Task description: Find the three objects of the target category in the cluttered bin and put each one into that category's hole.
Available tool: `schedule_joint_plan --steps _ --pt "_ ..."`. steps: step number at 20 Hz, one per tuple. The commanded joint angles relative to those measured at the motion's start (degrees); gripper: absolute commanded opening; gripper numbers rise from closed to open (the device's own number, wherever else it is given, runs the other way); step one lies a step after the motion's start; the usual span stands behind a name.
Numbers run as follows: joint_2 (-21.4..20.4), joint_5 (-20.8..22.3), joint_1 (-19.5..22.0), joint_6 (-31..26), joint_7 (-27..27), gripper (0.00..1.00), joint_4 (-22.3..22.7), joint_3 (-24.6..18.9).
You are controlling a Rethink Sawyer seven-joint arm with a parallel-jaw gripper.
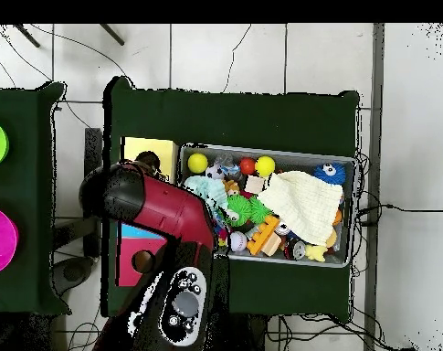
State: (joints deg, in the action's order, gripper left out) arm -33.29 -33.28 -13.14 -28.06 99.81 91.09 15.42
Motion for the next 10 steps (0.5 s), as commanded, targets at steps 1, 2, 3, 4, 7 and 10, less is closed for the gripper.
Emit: schedule_joint_plan --steps 1,2,3,4,7,10 --pt "-4.8 3.9 0.4 -11.8 10.3 1.0 2.1 -0.2" --pt "-5.2 4.2 0.5 -12.8 10.4 1.0 1.7 0.0" --pt "-5.6 4.4 0.6 -13.3 10.5 1.0 1.4 0.0" --pt "-5.9 4.6 0.7 -13.5 10.5 1.0 1.5 0.0" --pt "-6.0 5.1 1.3 -13.2 10.3 1.0 1.5 -0.4" --pt "-5.9 5.5 1.6 -13.1 10.3 1.0 1.3 -0.5"
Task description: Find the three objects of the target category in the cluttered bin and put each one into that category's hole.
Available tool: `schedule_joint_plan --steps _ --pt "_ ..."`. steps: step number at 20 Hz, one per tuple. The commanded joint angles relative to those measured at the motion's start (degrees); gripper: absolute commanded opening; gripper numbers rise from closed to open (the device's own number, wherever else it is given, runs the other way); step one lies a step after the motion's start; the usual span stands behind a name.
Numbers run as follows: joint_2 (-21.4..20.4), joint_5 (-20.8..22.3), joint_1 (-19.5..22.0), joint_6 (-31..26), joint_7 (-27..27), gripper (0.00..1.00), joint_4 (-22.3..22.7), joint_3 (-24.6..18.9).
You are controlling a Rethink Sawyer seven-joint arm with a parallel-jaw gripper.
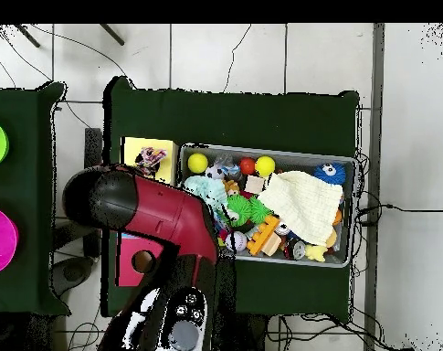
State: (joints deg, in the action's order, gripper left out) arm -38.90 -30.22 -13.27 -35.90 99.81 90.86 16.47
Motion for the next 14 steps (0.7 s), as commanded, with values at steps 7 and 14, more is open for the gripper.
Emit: schedule_joint_plan --steps 7,14 --pt "0.4 3.3 2.3 -4.5 10.3 1.0 1.2 -2.0" --pt "1.4 4.2 2.3 -3.4 10.3 1.0 0.7 -1.7"
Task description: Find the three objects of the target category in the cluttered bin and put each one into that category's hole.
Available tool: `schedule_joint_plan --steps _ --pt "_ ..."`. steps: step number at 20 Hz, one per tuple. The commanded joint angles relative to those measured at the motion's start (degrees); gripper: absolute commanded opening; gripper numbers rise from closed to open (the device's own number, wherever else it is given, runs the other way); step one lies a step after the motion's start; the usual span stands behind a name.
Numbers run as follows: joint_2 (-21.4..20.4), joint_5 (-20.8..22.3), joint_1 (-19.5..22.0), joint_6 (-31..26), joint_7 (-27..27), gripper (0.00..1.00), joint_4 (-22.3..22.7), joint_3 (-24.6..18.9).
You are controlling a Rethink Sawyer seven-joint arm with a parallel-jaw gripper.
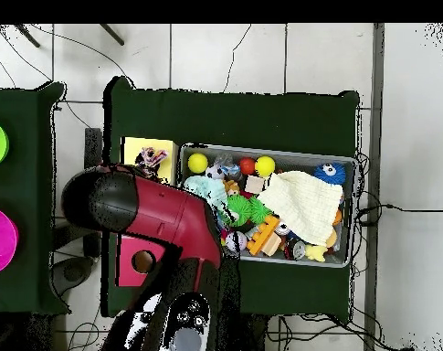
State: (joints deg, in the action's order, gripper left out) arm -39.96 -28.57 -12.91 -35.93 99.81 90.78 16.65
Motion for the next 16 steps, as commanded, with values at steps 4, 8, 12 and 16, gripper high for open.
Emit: schedule_joint_plan --steps 4,8,12,16 --pt "3.1 3.5 1.7 -2.8 9.9 0.0 0.2 -1.4" --pt "3.5 3.7 1.6 -1.7 9.8 0.0 -0.1 -1.7" --pt "4.3 3.4 1.8 -0.7 10.0 0.0 -0.4 -2.2" --pt "7.1 3.0 1.7 4.0 10.4 0.0 -1.2 -3.1"
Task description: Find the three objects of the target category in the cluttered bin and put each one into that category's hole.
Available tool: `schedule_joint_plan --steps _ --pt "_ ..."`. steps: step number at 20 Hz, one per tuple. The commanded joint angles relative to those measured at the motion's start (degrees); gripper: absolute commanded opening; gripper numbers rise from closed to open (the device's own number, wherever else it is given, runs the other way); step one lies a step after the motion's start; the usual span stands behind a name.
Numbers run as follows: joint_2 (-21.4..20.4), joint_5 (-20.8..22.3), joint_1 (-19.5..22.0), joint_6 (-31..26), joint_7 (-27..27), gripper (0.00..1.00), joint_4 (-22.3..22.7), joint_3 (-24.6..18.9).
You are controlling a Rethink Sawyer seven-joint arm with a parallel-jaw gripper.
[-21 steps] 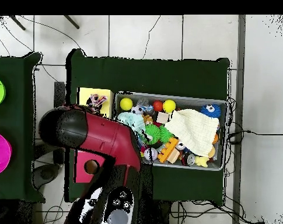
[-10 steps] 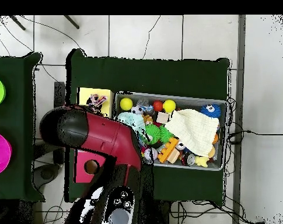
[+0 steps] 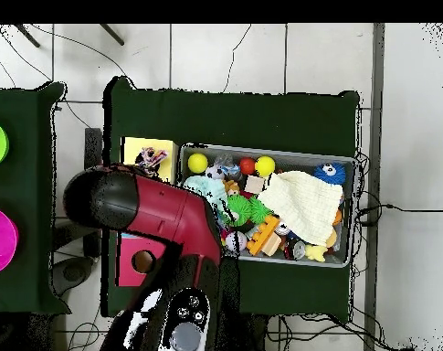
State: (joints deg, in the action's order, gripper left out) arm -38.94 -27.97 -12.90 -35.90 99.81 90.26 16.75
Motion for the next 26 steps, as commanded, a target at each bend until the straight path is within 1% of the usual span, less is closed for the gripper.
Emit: schedule_joint_plan --steps 1,10,14,19,26 --pt "6.8 2.3 1.6 5.3 10.5 0.0 -0.8 -3.4" --pt "11.8 0.4 1.9 13.8 11.1 0.0 -2.0 -5.5" --pt "12.7 -0.3 2.2 16.5 11.1 0.0 -1.5 -6.8" --pt "12.5 -1.2 2.3 17.6 11.4 0.0 -1.1 -8.0" --pt "10.8 -2.2 1.5 15.2 12.9 0.0 -0.7 -8.0"
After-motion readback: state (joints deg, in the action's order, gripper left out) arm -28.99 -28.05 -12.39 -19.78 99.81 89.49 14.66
